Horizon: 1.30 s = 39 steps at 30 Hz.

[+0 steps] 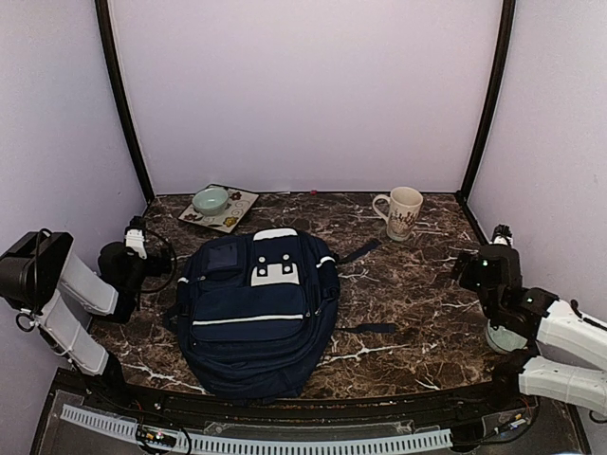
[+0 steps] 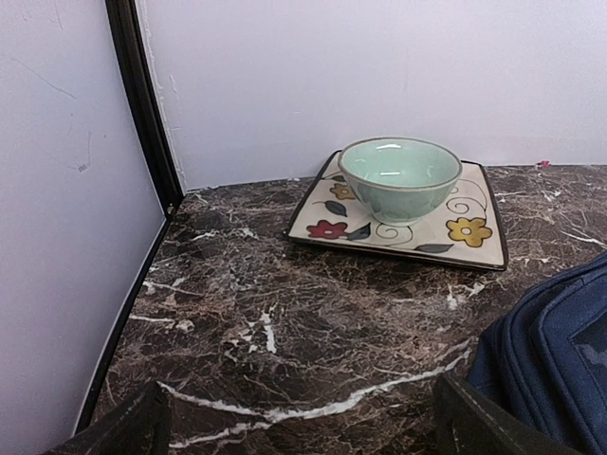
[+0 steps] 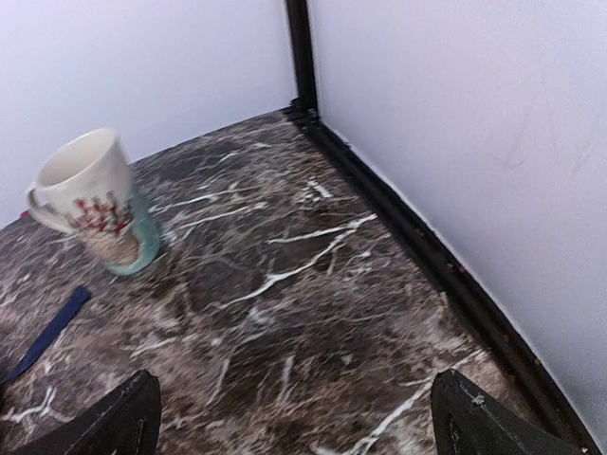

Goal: Pack the student bag
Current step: Reset both arms

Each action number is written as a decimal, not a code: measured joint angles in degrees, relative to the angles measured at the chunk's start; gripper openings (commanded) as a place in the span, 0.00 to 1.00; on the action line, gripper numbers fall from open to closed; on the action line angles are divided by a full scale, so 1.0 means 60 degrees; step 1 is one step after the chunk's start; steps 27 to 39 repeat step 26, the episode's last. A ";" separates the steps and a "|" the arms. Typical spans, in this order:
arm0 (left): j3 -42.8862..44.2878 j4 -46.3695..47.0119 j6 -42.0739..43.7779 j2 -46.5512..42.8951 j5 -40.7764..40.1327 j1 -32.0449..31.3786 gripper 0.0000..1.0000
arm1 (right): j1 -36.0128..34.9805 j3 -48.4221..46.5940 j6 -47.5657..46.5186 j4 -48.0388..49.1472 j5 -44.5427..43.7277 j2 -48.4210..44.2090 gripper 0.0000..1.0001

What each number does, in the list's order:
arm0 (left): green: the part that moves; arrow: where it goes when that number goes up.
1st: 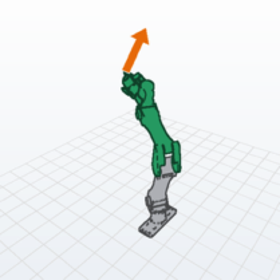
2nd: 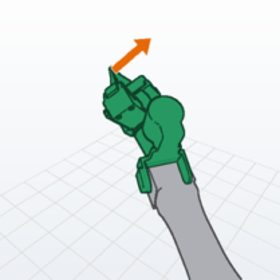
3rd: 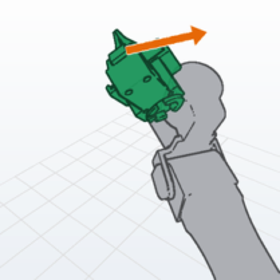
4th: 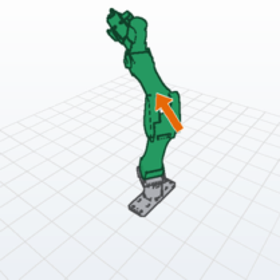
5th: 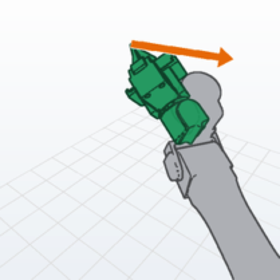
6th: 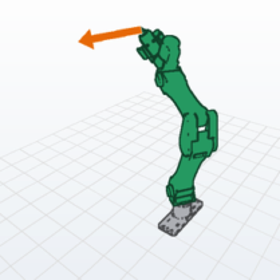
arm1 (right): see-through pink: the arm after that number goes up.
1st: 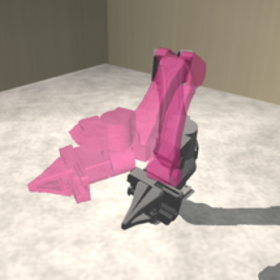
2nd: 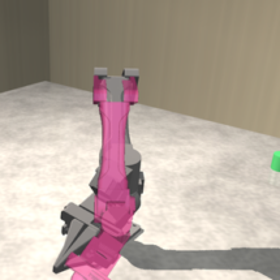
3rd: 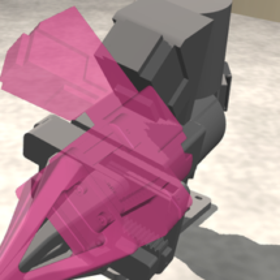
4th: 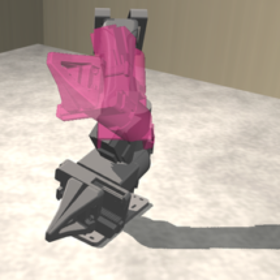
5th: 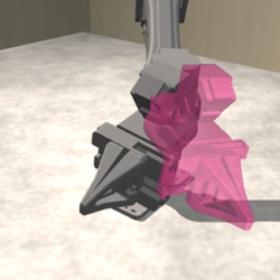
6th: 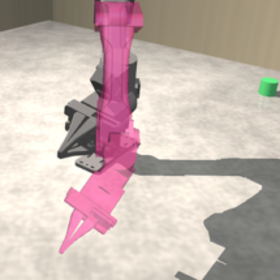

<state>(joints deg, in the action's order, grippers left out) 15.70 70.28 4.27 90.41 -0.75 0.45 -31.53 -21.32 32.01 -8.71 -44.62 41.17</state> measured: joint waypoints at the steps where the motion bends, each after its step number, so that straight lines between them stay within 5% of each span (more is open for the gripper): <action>1: 0.0000 0.0000 0.0000 0.0000 0.0015 0.0000 0.99 | 0.0718 0.0219 -0.0382 0.0521 0.0197 0.0058 1.00; 9: 0.0000 0.0000 0.0000 0.0000 0.0051 0.0007 0.99 | 0.4193 0.1137 -0.2667 0.5235 0.2422 0.2160 1.00; 20: 0.0000 0.0000 -0.0004 0.0000 0.0062 0.0007 0.99 | 0.5479 0.1836 -0.4047 1.2400 0.4954 0.7446 0.99; 39: 0.0000 0.0000 0.0000 0.0000 0.0073 0.0007 0.98 | 0.5526 0.1603 -0.4357 1.2928 0.5759 0.7766 0.99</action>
